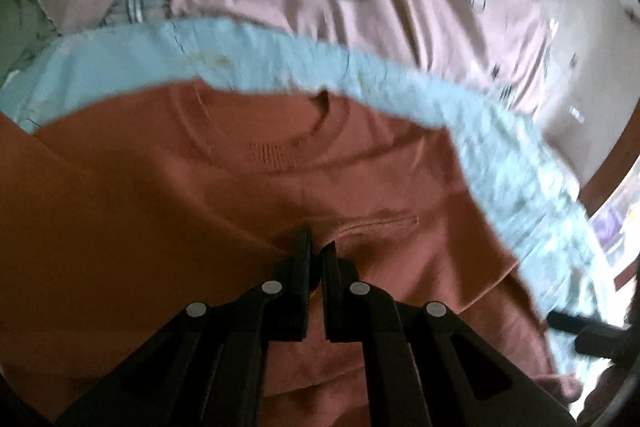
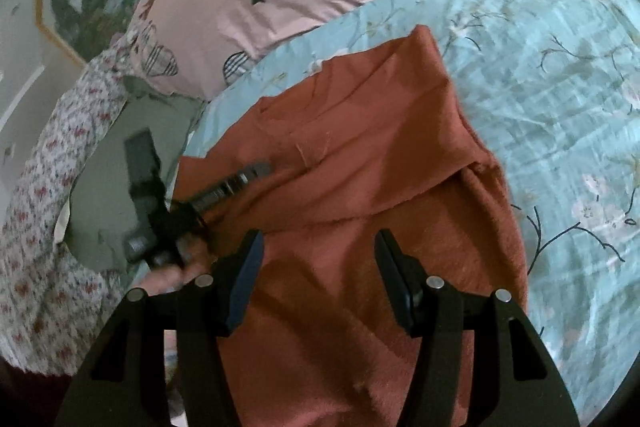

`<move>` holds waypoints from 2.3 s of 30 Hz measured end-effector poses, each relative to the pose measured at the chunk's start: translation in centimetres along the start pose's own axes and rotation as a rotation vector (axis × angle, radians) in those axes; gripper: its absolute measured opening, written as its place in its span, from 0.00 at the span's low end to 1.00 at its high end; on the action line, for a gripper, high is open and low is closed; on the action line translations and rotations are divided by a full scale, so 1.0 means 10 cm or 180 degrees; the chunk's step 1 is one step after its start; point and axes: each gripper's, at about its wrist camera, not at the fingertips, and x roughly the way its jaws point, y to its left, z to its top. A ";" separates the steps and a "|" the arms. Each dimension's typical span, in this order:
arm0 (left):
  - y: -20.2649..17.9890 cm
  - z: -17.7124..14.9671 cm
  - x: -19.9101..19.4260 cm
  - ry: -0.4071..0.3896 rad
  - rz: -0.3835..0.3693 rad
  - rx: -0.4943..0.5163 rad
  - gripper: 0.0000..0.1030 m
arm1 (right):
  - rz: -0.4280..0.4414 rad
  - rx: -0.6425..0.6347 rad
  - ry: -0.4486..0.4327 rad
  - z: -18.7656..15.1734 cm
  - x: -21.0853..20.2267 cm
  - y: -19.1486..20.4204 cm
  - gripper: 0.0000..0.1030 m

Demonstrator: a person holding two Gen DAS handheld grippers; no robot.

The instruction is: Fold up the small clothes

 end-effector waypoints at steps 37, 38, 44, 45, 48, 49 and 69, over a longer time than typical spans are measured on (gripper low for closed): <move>1.94 -0.73 -1.10 -0.0124 0.1318 -0.1064 0.64 | 0.0064 0.0207 -0.0616 0.86 0.72 0.25 0.06; 1.94 -0.70 -1.08 -0.0137 0.1355 -0.1055 0.64 | -0.0014 0.0228 -0.0575 0.85 0.71 0.16 0.06; 1.89 -0.76 -1.07 -0.0179 0.1488 -0.0993 0.62 | -0.0297 0.0367 -0.0359 0.65 0.88 -0.23 0.06; 1.87 -0.79 -1.08 -0.0190 0.1494 -0.0953 0.62 | -0.0301 0.0379 -0.0370 0.64 0.88 -0.26 0.06; 1.88 -0.81 -1.11 -0.0232 0.1436 -0.0981 0.62 | -0.0256 0.0284 -0.0592 0.71 0.75 -0.18 0.06; 1.91 -0.82 -1.11 -0.0234 0.1394 -0.1024 0.62 | -0.0299 0.0223 -0.0649 0.72 0.70 -0.14 0.06; 1.94 -0.82 -1.10 -0.0277 0.1345 -0.1060 0.63 | -0.0937 -0.0097 -0.0279 0.67 0.86 -0.04 0.18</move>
